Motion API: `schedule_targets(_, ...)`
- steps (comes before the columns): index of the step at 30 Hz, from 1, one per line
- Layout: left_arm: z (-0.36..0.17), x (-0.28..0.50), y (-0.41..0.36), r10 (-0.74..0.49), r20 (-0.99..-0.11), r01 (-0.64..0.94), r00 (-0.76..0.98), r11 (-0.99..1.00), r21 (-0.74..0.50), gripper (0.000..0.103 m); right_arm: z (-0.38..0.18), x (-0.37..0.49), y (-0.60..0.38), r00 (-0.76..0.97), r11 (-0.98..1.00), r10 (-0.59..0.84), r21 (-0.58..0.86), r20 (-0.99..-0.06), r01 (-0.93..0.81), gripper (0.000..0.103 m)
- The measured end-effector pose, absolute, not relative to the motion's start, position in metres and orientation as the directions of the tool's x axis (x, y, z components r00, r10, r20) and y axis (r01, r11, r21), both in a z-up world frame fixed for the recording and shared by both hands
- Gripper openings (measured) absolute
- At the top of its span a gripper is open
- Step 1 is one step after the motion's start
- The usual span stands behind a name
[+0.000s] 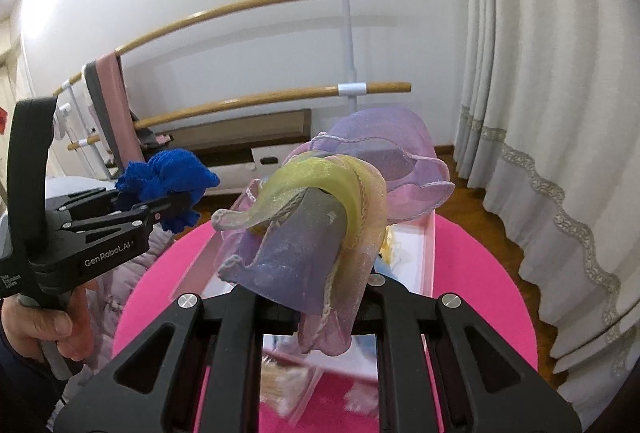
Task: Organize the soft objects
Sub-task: 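Lift the blue knit cloth with the left tool while the right tool carries the pouch to the box, then open the left tool over the box while the right tool releases the organza pouch inside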
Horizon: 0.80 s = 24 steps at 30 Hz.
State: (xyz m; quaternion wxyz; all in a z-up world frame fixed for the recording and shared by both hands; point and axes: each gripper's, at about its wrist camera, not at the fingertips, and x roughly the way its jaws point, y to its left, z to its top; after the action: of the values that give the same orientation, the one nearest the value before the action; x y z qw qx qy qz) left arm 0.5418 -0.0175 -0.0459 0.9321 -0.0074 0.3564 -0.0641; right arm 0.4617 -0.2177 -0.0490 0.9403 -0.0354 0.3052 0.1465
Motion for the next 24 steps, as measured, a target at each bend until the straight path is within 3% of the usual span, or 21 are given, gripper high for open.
schedule_targets(16,-0.08,0.694,-0.041,-0.133,-0.774,0.141,0.619,0.988,-0.057,0.028,-0.084,0.558,-0.216,0.654,0.957,0.259,0.1,-0.71,-0.271,0.015)
schedule_targets(19,-0.09,0.713,-0.053,-0.12,-0.788,0.152,0.604,0.988,-0.034,0.037,-0.094,0.569,-0.219,0.619,0.959,0.264,0.129,-0.74,-0.254,0.027)
schedule_targets(20,-0.093,0.717,-0.056,-0.106,-0.797,0.153,0.595,0.988,-0.018,0.045,-0.098,0.573,-0.22,0.606,0.957,0.27,0.141,-0.748,-0.252,0.036)
schedule_targets(21,-0.096,0.72,-0.057,-0.095,-0.799,0.148,0.594,0.989,-0.007,0.059,-0.102,0.574,-0.223,0.599,0.956,0.278,0.153,-0.751,-0.252,0.038)
schedule_targets(23,-0.097,0.723,-0.061,-0.076,-0.795,0.132,0.602,0.991,0.005,0.078,-0.106,0.572,-0.228,0.594,0.956,0.281,0.167,-0.754,-0.241,0.041)
schedule_targets(24,-0.097,0.722,-0.061,-0.074,-0.789,0.124,0.61,0.992,0.003,0.08,-0.108,0.57,-0.23,0.593,0.956,0.284,0.172,-0.753,-0.239,0.048)
